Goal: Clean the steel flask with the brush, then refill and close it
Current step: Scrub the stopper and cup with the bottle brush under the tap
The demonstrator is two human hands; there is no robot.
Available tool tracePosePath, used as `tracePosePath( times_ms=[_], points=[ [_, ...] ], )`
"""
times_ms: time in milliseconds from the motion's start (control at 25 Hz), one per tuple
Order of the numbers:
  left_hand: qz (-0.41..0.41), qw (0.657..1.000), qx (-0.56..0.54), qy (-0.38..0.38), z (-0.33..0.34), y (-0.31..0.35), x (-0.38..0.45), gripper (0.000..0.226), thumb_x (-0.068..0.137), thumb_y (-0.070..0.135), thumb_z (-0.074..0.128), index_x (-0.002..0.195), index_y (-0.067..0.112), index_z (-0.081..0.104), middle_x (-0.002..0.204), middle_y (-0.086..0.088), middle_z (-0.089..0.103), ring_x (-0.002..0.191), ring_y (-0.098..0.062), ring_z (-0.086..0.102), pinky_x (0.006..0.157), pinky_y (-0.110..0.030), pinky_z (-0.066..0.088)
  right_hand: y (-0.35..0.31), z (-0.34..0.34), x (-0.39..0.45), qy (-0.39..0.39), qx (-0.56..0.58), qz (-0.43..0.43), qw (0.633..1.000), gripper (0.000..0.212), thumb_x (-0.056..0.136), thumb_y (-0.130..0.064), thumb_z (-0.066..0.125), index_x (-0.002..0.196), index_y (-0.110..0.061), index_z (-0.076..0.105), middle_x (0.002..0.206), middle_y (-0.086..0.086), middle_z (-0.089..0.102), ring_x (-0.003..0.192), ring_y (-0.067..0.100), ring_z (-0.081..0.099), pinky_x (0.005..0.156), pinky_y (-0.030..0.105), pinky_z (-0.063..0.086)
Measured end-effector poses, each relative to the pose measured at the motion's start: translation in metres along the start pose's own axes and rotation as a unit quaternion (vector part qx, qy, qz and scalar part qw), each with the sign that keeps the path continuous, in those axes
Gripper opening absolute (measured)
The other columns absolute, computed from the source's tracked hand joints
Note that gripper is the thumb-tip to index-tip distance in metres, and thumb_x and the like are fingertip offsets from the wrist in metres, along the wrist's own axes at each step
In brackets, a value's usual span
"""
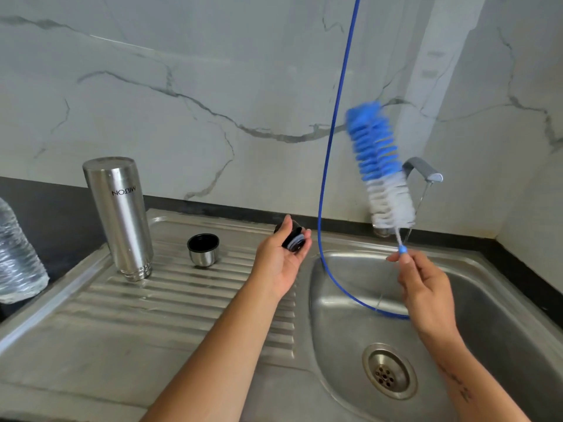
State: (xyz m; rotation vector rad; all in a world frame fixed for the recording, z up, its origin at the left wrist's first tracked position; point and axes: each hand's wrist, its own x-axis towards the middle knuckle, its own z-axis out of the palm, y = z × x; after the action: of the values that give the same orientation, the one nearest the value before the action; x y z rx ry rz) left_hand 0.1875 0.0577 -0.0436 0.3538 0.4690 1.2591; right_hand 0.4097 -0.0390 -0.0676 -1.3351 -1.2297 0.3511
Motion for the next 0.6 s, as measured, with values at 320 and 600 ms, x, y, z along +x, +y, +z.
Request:
tracePosePath(
  times_ms=[320, 600],
  points=[
    [0.051, 0.995, -0.009, -0.086, 0.009, 0.003, -0.002, 0.019, 0.105, 0.013, 0.052, 0.115, 0.003, 0.065, 0.115, -0.016, 0.071, 0.107, -0.025, 0.070, 0.100, -0.038, 0.056, -0.013, 0.016, -0.012, -0.140, -0.077, -0.012, 0.987, 0.022, 0.104, -0.020, 0.057, 0.099, -0.024, 0.078, 0.049, -0.019, 0.048, 0.048, 0.000, 0.044, 0.053, 0.012, 0.032],
    [0.089, 0.985, 0.100, -0.108, 0.014, -0.008, -0.004, 0.013, 0.105, 0.007, 0.051, 0.111, 0.002, 0.062, 0.105, -0.014, 0.069, 0.099, -0.023, 0.068, 0.093, -0.038, 0.058, -0.019, 0.020, -0.005, -0.137, -0.130, -0.034, 0.981, 0.019, 0.101, -0.026, 0.062, 0.108, -0.033, 0.079, 0.056, -0.008, 0.033, 0.054, 0.007, 0.026, 0.050, 0.018, 0.025]
  ],
)
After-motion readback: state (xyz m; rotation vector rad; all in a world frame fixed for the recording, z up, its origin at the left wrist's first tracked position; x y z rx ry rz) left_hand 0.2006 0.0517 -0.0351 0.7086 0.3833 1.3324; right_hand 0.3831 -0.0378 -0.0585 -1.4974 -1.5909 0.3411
